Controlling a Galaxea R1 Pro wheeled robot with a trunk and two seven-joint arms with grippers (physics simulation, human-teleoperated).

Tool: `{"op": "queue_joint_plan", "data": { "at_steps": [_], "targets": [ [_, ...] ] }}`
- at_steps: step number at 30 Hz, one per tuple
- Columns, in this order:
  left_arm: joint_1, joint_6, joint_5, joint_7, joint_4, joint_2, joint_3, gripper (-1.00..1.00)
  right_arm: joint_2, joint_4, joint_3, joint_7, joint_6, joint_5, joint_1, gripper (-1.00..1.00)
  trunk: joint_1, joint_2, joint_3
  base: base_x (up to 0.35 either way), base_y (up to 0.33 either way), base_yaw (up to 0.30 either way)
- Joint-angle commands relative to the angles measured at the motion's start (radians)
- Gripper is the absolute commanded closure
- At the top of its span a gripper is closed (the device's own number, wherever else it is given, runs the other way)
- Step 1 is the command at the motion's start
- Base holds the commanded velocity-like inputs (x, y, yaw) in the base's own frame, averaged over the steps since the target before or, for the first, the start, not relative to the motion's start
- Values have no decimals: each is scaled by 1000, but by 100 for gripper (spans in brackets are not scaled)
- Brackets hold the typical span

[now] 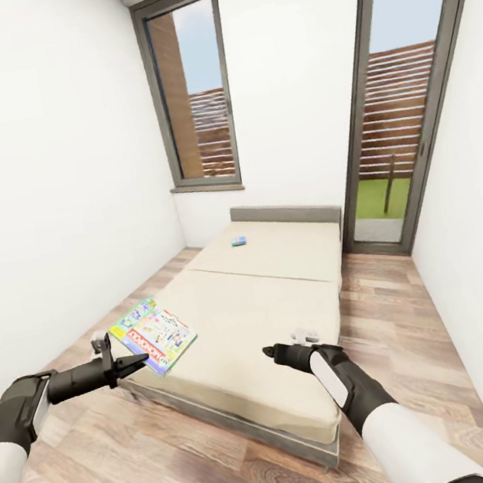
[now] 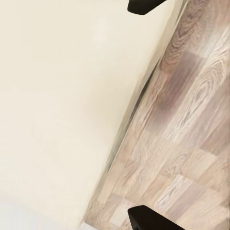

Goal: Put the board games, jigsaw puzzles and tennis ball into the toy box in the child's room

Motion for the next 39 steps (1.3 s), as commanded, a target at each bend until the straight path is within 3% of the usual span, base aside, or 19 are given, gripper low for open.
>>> {"op": "queue_joint_plan", "data": {
  "at_steps": [1,4,15,22,33,39],
  "targets": [
    [-1,10,-2,-5,0,0,2,100,0,-1,0,1,4,1,0,-100,-4,7,2,0,0,283],
    [-1,10,-3,-4,0,0,2,100,0,-1,0,1,4,0,-1,-100,-15,28,12,0,0,283],
    [0,9,-2,-5,0,1,1,100,0,2,0,1,3,1,0,-100,-15,28,12,12,0,283],
    [-1,7,-2,-1,0,1,2,100,0,2,0,6,4,1,-1,-100,-15,28,11,273,0,259],
    [-1,6,-2,1,1,0,1,100,0,-1,1,8,4,1,-1,-100,-15,28,11,323,0,66],
    [-1,8,-2,-2,1,0,1,100,0,-1,2,7,4,1,-1,-100,-15,28,11,85,0,267]
  ]
}}
